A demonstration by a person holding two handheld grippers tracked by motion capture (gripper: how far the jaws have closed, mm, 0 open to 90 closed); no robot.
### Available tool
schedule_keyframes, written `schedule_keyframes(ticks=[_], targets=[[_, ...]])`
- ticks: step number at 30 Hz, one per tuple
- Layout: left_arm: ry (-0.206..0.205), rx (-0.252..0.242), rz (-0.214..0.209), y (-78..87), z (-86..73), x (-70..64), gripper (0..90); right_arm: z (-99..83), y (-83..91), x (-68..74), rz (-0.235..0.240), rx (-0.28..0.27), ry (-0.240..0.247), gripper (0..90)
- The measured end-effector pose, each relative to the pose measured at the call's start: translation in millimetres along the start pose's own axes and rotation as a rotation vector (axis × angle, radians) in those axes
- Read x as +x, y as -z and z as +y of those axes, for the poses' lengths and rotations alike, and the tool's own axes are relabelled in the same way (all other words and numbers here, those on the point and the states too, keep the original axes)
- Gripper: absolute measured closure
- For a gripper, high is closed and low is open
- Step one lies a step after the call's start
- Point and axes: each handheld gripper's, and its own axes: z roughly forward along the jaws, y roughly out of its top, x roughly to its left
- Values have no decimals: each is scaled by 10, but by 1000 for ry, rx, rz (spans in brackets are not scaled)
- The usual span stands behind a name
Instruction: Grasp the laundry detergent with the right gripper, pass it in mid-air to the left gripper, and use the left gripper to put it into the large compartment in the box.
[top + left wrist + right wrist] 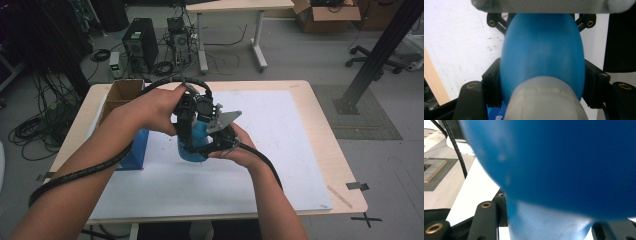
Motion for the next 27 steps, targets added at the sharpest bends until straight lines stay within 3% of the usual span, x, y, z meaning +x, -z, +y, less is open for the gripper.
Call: schedule_keyframes(ticks=[4,8,22,25,27], targets=[[-6,8,17,1,1,-6,372,10,0,9,-1,3,1,456],[-7,49,26,-23,17,-25,377,12,-14,7,-6,17,14,457],[22,45,16,-28,-20,-27,381,16,-51,10,6,18,18,451],[36,44,19,-13,-33,-22,382,15,-61,18,-6,8,9,431],[43,41,16,4,-49,-8,382,1,-67,16,-20,-3,-17,341]])
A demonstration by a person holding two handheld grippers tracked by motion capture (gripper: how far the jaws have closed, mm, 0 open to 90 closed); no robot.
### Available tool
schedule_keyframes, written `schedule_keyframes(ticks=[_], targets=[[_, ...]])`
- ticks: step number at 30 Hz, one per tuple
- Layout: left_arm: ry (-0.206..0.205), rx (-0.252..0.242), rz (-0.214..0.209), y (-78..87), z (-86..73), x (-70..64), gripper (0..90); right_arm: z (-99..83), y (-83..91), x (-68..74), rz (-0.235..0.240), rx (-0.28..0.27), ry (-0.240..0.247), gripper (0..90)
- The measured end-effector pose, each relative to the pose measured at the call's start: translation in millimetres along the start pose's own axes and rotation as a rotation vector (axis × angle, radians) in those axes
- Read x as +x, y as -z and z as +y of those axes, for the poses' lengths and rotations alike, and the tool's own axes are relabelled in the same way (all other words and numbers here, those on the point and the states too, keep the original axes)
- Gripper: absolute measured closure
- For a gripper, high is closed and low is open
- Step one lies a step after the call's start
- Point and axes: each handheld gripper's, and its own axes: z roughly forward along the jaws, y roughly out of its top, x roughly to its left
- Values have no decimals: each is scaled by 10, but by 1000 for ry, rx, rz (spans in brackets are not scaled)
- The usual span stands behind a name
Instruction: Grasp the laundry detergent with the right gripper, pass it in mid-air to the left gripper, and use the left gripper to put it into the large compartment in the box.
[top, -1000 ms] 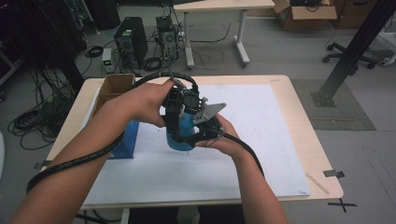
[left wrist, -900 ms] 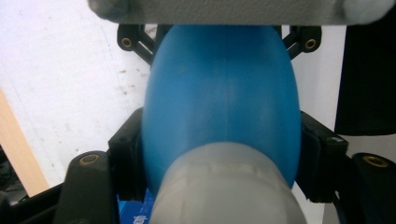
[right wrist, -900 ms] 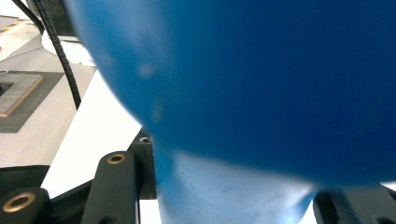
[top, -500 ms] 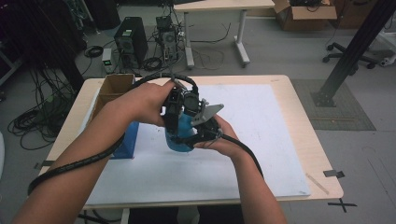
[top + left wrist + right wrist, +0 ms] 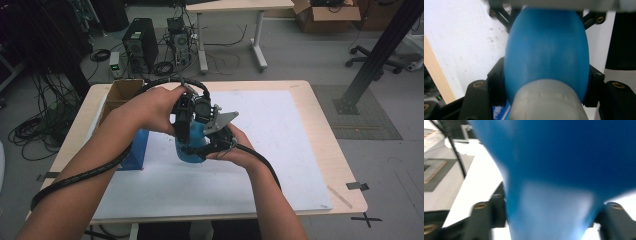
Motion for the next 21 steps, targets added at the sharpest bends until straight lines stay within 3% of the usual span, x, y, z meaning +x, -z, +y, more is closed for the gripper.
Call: schedule_keyframes(ticks=[2,6,9,21], targets=[[4,6,-2,10,-8,5,382,-10,0,-4,6,3,-13,332],[8,15,-3,23,-34,20,382,-35,33,-6,15,-45,-65,255],[9,11,-4,23,-33,23,382,-30,28,1,32,-48,-60,199],[14,8,-18,14,-25,27,381,-53,29,0,22,-53,-81,73]])
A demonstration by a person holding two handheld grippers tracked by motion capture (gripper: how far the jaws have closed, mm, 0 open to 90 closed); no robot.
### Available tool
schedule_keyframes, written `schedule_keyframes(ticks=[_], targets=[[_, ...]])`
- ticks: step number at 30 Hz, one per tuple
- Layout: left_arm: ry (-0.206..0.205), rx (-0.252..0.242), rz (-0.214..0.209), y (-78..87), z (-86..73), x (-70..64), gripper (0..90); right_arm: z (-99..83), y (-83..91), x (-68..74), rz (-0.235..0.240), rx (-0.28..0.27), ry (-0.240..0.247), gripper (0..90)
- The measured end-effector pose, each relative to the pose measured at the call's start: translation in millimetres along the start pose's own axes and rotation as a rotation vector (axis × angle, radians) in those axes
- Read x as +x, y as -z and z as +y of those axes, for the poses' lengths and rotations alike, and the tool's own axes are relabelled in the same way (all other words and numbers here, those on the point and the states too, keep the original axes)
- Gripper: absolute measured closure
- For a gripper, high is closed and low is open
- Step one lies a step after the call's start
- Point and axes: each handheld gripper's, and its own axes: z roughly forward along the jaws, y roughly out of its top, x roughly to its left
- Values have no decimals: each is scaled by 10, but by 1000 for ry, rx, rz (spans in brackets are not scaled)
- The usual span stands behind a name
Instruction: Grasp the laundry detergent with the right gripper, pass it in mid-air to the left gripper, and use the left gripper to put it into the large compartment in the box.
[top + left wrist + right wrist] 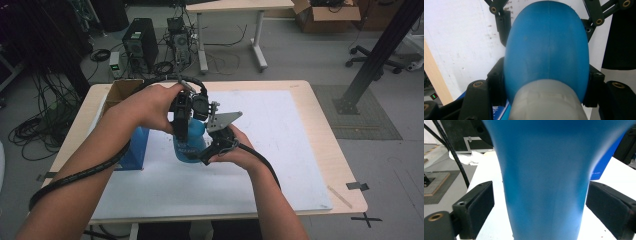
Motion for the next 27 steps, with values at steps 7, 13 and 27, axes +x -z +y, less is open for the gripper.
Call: schedule_keyframes(ticks=[7,13,27], targets=[[10,3,-4,14,-5,8,381,-32,19,-14,-5,-2,-24,1],[36,12,-8,31,-20,26,381,-54,170,3,-21,2,-5,2],[181,40,-59,134,-18,148,380,-80,873,-84,-113,139,46,2]])
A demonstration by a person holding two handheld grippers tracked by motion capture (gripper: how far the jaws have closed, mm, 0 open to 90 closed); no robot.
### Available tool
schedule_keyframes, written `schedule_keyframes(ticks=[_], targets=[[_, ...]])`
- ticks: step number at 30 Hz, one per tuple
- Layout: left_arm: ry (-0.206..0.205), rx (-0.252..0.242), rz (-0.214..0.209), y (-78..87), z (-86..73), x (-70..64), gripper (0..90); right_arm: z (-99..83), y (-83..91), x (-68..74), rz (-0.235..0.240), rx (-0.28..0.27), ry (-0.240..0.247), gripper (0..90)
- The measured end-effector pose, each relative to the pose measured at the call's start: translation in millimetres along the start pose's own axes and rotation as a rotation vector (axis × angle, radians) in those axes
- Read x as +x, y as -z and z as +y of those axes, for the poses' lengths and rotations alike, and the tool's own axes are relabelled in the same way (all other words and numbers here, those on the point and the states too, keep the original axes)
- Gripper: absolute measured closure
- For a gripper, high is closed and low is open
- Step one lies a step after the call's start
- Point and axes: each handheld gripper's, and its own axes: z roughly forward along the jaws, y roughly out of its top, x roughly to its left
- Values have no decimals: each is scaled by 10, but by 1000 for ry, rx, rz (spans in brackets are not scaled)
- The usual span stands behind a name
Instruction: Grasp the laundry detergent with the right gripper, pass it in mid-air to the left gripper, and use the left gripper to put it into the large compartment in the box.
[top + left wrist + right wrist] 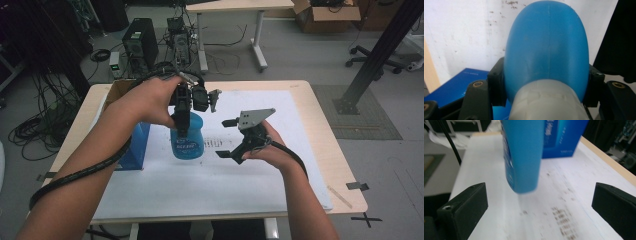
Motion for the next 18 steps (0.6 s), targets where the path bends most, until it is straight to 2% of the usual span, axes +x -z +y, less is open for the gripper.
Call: schedule_keyframes(ticks=[1,2,3,4,7,8,12,13,14,15,16,17,18], targets=[[0,0,0,0,0,0,380,-1,36,-13,-1,18,3,3],[20,4,-4,26,0,12,380,0,72,-26,-1,39,5,3],[20,4,-4,26,0,12,380,0,72,-26,-1,39,5,3],[47,5,-9,57,0,27,380,6,134,-50,-7,83,14,7],[58,4,-13,92,-2,37,380,26,224,-79,-8,140,27,9],[90,6,-28,118,-9,54,380,34,254,-89,-8,158,32,11],[166,-5,-61,198,-41,93,380,62,365,-119,-3,225,37,13],[166,-5,-61,198,-41,93,380,62,365,-119,-3,225,37,13],[219,-8,-71,245,-65,116,380,72,408,-127,-4,246,41,14],[248,-7,-73,271,-77,132,380,77,436,-133,-1,260,42,14],[248,-7,-73,271,-77,132,380,77,436,-133,-1,260,42,14],[297,-9,-67,320,-105,156,380,82,479,-142,2,283,37,15],[317,-11,-61,347,-119,166,380,84,498,-150,3,297,36,15]])
